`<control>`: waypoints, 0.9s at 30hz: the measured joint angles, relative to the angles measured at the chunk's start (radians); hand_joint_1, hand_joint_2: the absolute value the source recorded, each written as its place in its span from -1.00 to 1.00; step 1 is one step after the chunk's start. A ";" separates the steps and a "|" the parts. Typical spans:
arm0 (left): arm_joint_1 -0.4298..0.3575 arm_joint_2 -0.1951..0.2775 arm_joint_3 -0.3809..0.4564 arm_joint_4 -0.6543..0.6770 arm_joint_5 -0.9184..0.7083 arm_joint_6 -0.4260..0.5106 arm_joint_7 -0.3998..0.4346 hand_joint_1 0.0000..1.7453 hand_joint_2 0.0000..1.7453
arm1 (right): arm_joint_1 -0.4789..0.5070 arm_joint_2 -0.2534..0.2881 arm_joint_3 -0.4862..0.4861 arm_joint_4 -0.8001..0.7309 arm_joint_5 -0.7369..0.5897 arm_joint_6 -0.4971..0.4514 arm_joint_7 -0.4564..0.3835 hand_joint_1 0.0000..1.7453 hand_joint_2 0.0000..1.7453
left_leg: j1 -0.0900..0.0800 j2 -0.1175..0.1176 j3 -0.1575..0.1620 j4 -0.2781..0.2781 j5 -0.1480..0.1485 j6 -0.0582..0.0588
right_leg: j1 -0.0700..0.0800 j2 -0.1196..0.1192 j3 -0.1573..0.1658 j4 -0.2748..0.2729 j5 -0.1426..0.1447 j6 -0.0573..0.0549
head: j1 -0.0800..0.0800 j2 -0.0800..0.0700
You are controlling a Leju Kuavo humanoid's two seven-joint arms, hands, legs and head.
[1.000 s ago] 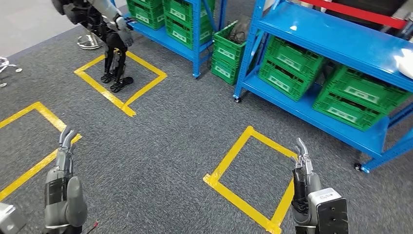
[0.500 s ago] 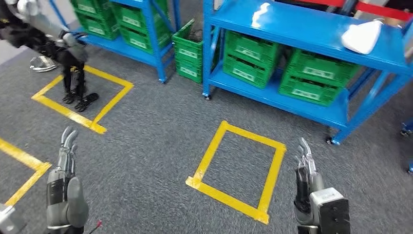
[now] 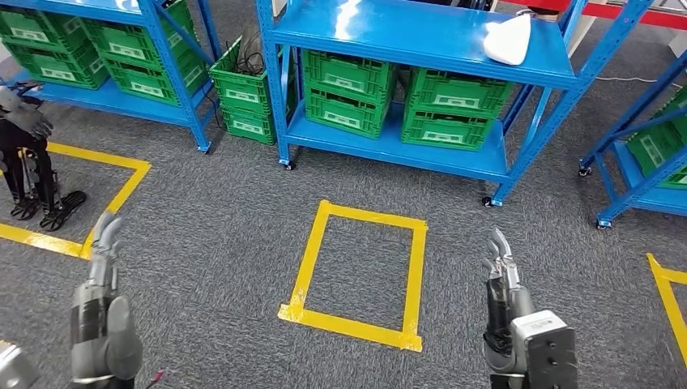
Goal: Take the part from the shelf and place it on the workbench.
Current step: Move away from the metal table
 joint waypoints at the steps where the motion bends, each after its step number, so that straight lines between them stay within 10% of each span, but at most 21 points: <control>1: 0.001 0.000 0.000 0.000 -0.003 0.001 0.000 -1.00 -1.00 | 0.000 0.000 0.000 0.000 -0.001 0.000 -0.001 -1.00 -1.00 | -0.003 0.018 0.003 0.000 -0.003 0.004 | -0.002 -0.016 -0.035 0.063 -0.023 0.002 | 0.007 0.000; 4: 0.003 -0.001 0.000 0.000 -0.016 0.008 -0.001 -1.00 -1.00 | 0.002 0.000 0.000 0.003 -0.005 -0.002 -0.002 -1.00 -1.00 | -0.011 0.070 0.012 0.001 -0.015 0.007 | -0.004 -0.027 -0.075 0.124 -0.016 0.002 | 0.015 0.000; 8: 0.002 -0.001 0.001 0.000 -0.024 0.015 -0.004 -1.00 -1.00 | 0.002 0.000 0.000 0.003 -0.006 -0.003 -0.005 -1.00 -1.00 | -0.019 0.116 0.033 -0.001 -0.032 0.000 | 0.015 -0.082 0.047 -0.102 0.080 -0.024 | 0.021 0.000; 12: 0.002 -0.002 0.003 -0.001 -0.023 0.017 -0.006 -1.00 -1.00 | 0.004 0.001 -0.001 0.001 -0.006 -0.006 -0.006 -1.00 -1.00 | -0.018 0.144 0.043 -0.007 -0.040 -0.018 | 0.021 -0.065 0.072 -0.136 0.082 -0.041 | 0.022 0.000; 15: -0.002 -0.002 0.004 -0.003 -0.020 0.014 -0.009 -1.00 -1.00 | 0.000 0.003 -0.002 -0.001 -0.008 -0.008 -0.006 -1.00 -1.00 | -0.015 0.090 0.011 0.068 -0.087 -0.027 | 0.008 -0.036 0.095 -0.163 0.091 -0.053 | 0.012 0.000; 19: 0.004 -0.002 0.005 -0.002 -0.015 0.009 -0.008 -1.00 -1.00 | 0.001 0.007 -0.004 0.002 -0.011 -0.014 -0.004 -1.00 -1.00 | -0.008 0.037 -0.124 0.280 -0.133 -0.034 | 0.008 -0.002 0.097 -0.162 0.086 -0.057 | -0.014 0.000; 23: 0.005 -0.002 0.005 -0.001 -0.019 0.009 -0.009 -1.00 -1.00 | 0.007 0.009 -0.005 0.006 -0.015 -0.023 -0.004 -1.00 -1.00 | -0.004 0.027 -0.056 0.072 -0.003 -0.033 | 0.007 0.020 0.097 -0.136 0.064 -0.039 | -0.030 0.000; 27: 0.007 -0.004 0.005 -0.002 -0.021 0.009 -0.008 -1.00 -1.00 | 0.010 0.010 -0.006 0.006 -0.015 -0.026 -0.005 -1.00 -1.00 | -0.006 0.017 -0.036 0.034 0.002 -0.019 | 0.008 0.026 0.083 -0.119 0.056 -0.027 | -0.028 0.000</control>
